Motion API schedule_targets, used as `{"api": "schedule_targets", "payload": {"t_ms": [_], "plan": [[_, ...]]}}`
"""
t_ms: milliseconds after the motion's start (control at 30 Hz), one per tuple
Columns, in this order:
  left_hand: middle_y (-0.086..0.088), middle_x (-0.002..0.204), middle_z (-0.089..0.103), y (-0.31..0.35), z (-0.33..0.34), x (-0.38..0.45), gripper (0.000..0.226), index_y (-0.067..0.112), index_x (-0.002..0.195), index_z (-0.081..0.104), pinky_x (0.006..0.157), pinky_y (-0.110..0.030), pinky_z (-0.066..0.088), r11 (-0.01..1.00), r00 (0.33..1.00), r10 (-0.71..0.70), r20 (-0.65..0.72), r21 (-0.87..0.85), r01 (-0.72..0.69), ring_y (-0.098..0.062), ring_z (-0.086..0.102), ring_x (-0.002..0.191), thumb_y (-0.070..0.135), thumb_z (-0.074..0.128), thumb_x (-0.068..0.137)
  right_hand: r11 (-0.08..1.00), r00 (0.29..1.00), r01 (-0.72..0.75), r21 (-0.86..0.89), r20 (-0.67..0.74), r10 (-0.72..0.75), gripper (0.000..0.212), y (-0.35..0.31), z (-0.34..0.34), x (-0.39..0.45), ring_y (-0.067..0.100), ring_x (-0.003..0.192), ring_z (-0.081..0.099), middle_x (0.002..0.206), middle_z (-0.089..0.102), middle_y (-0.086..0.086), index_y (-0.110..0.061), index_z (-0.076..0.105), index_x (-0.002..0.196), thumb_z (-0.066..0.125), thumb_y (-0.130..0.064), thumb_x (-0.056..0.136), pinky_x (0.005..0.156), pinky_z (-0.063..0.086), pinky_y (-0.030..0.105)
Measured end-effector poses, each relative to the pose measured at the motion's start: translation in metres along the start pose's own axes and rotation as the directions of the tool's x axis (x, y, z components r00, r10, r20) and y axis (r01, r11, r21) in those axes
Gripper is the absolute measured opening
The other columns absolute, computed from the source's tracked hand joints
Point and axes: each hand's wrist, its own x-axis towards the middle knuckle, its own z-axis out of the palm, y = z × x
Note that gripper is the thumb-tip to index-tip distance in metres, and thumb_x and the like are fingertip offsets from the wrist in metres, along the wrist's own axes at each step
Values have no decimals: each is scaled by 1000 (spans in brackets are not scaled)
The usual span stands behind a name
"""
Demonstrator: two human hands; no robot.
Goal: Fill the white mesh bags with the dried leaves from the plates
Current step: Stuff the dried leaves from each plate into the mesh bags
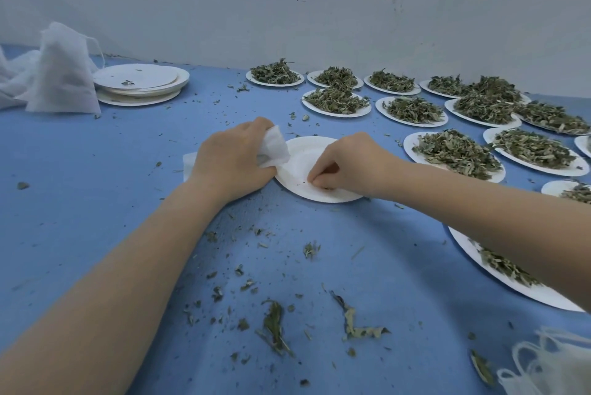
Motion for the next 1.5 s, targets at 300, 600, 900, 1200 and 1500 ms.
{"api": "schedule_targets", "payload": {"t_ms": [300,600,900,1200,1500], "plan": [[-7,102,64,10,-2,0,50,13,120,54,67,-27,25,983,984,173,-44,76,-169,-31,57,86,21,66,72,953,982,8,304,-181,50,12,-13,-38,8,14,68,66,65,69,-10,-24,76,82,67,-15,82,62,54,24],[12,84,60,22,-2,-1,49,27,110,55,66,-27,47,883,983,-127,-135,-467,50,-12,57,78,32,75,66,860,952,166,483,-305,-13,24,-38,-26,15,-5,58,51,58,63,-22,-29,73,83,73,-7,75,59,42,16],[24,92,54,12,-2,-2,69,36,118,43,63,-6,37,861,993,-111,35,-495,114,-2,52,85,39,80,60,916,950,112,386,-311,15,27,-34,-19,18,18,88,65,89,68,1,-18,71,102,64,-4,80,84,48,26],[8,95,58,0,5,-7,61,29,119,46,68,-25,38,900,991,-121,57,-416,134,-14,52,86,33,76,67,892,968,-105,440,-162,193,31,-4,-25,5,7,101,54,119,62,-6,-27,56,124,46,-22,95,78,45,21],[12,87,52,6,7,-5,48,28,114,48,62,-27,37,889,975,-195,105,-401,221,-14,49,83,31,71,71,840,838,-536,89,178,516,149,3,12,-4,32,142,6,153,8,12,-25,-12,148,68,-83,37,111,18,49]]}}
